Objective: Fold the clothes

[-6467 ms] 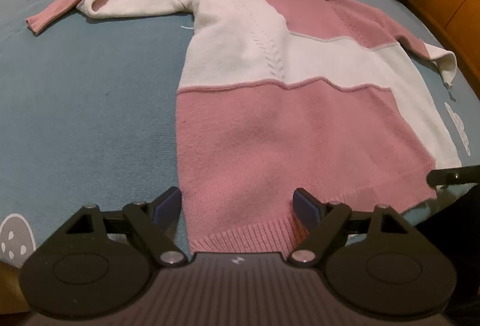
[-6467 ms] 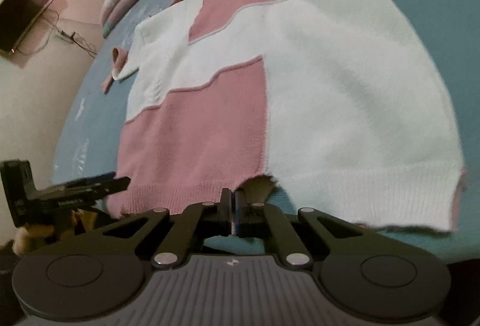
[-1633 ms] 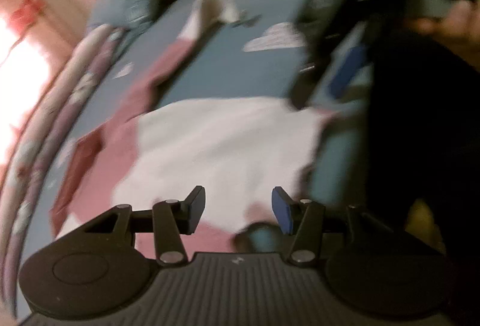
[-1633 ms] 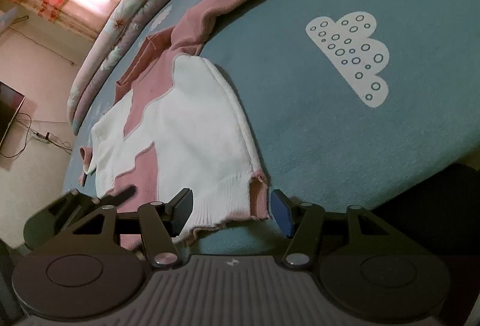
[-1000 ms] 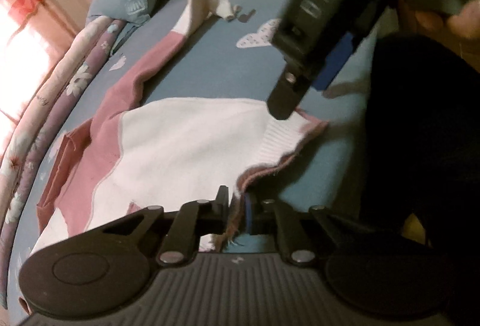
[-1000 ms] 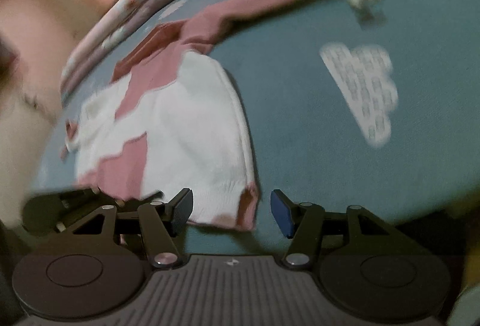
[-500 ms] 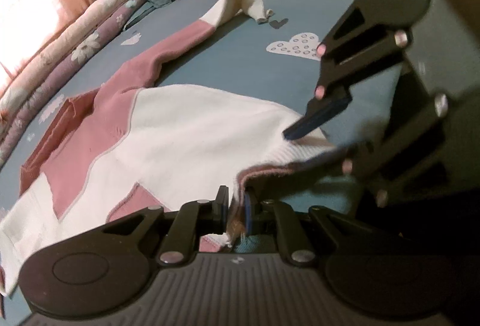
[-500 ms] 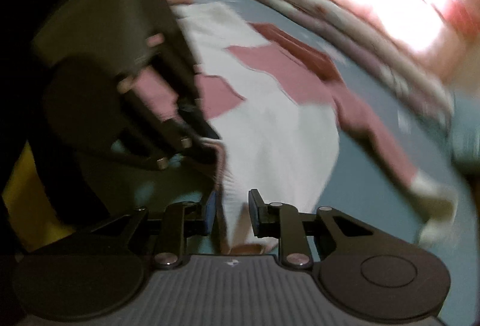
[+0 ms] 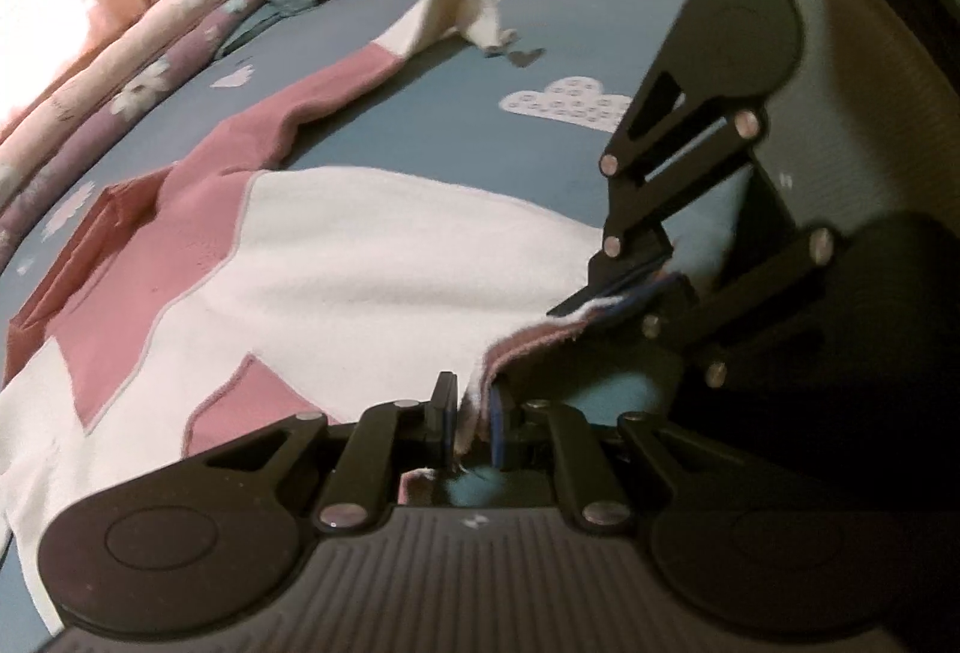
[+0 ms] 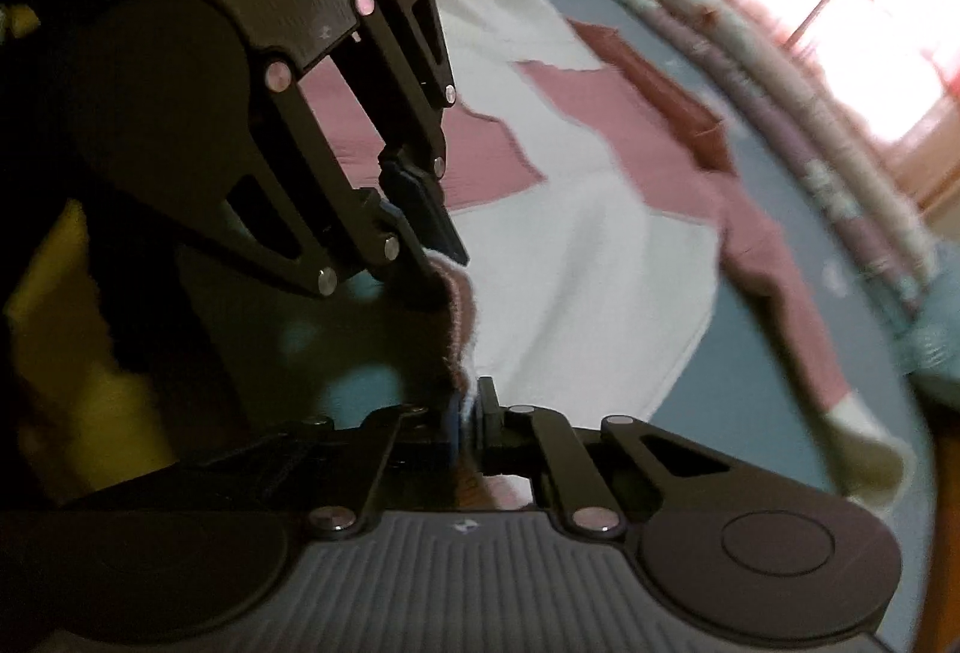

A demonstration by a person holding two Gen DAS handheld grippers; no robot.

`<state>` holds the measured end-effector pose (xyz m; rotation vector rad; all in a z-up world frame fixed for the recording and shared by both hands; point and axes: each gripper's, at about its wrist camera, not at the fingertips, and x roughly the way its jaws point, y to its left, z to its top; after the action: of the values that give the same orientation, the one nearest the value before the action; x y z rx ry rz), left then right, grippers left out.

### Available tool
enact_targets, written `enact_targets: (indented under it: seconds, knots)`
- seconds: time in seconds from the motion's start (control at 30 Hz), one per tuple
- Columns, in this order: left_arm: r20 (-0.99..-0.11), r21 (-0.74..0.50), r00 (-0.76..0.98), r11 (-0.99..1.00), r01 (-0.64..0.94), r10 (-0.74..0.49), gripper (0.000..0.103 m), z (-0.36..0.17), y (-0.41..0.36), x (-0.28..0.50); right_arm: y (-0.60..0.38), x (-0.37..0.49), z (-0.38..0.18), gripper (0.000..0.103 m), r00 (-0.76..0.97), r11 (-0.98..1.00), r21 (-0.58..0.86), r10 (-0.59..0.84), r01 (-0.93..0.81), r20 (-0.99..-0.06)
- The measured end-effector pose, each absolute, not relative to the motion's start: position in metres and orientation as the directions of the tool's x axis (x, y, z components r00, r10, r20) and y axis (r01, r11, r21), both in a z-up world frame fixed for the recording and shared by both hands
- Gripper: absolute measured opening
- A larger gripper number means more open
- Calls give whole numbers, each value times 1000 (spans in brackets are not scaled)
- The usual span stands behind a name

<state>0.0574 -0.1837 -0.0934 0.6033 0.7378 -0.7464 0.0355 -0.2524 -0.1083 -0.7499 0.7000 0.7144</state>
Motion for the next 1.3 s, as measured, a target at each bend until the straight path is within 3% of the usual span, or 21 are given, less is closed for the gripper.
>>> enact_targets:
  seconds: [0.1, 0.3, 0.37, 0.43, 0.63, 0.83, 1.0, 1.2, 1.23, 1.3]
  knots:
    - [-793, 208, 499, 615, 761, -350, 13, -102, -179, 60, -254, 44, -110, 9, 530, 556, -305, 302, -773, -792]
    - [-784, 148, 489, 649, 746, -383, 13, -90, -162, 58, -278, 47, -73, 35, 509, 666, -97, 460, -739, -728]
    - [-766, 114, 492, 666, 737, -414, 15, -79, -154, 59, -291, 58, -64, 51, 538, 732, -28, 474, -681, -697]
    - [-741, 103, 518, 690, 717, -428, 16, -68, -146, 62, -304, 71, -58, 53, 565, 799, 48, 465, -599, -681]
    - [-727, 97, 590, 798, 595, -352, 21, -66, -127, 80, -337, 103, -83, 53, 538, 928, 270, 369, -257, -758]
    - [-744, 107, 603, 839, 533, -289, 26, -74, -113, 87, -361, 93, -121, 53, 445, 892, 451, 419, -37, -791]
    - [-751, 92, 590, 838, 537, -296, 27, -79, -114, 88, -374, 79, -133, 53, 453, 804, 594, 521, 25, -724]
    - [-748, 85, 575, 812, 578, -331, 28, -82, -130, 82, -369, 105, -129, 53, 453, 814, 581, 523, -14, -722]
    - [-745, 81, 572, 805, 588, -343, 28, -81, -132, 80, -367, 107, -129, 47, 451, 822, 569, 516, -22, -728]
    - [-734, 66, 566, 790, 610, -376, 31, -79, -135, 78, -365, 109, -130, 22, 440, 842, 539, 495, -30, -749]
